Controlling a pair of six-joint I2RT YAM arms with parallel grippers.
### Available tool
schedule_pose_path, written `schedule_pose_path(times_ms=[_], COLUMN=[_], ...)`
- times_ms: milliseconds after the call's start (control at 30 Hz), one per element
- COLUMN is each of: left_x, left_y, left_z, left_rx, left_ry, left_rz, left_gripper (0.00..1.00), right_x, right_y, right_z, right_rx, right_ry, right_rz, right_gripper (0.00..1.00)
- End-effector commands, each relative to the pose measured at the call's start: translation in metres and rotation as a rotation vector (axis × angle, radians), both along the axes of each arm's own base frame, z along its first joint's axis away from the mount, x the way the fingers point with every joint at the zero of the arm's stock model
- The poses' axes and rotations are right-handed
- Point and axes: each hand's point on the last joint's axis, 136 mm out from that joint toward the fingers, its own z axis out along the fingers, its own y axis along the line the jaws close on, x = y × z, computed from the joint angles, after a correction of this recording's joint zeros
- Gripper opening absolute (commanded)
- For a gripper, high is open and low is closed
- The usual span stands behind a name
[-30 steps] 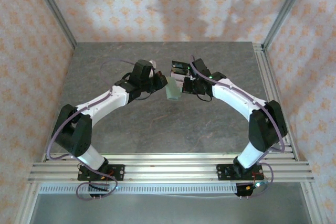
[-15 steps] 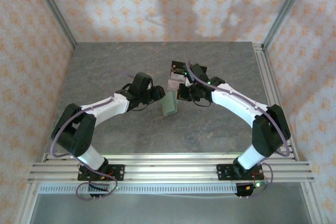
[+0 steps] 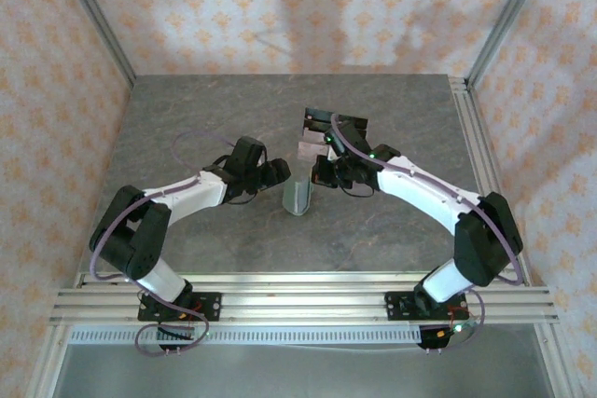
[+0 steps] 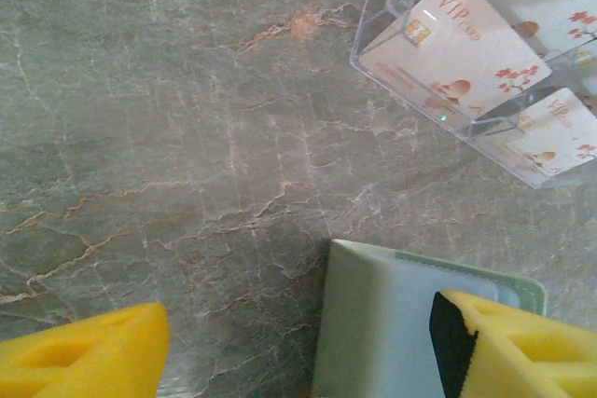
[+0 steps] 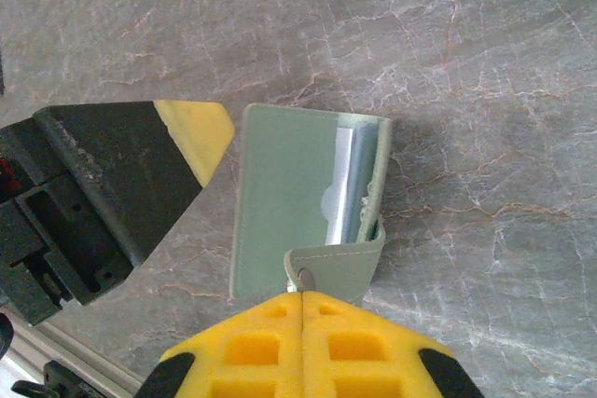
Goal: Put the credit cards into the card holder
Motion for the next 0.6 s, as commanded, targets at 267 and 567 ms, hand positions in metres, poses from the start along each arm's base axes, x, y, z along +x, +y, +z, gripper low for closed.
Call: schedule_pose_path(times_ms=[267, 567], left_x=[-0.010, -0.022], left_y=[0.012, 0.015], left_z=[-0.004, -0.024], left_rx=[0.109, 0.134], left_ry=[0.042, 0.083], left_rz=[-0.016, -0.009], left_gripper=[0.71, 0.70], right_x=[0.004, 0.000], right_y=[-0.015, -0.061], right_z=[0.002, -0.061], right_rx=[-0.073, -0.174], right_ry=[-0.049, 0.099], right_rz=[-0.031, -0.144], right_gripper=[0.00, 0.00])
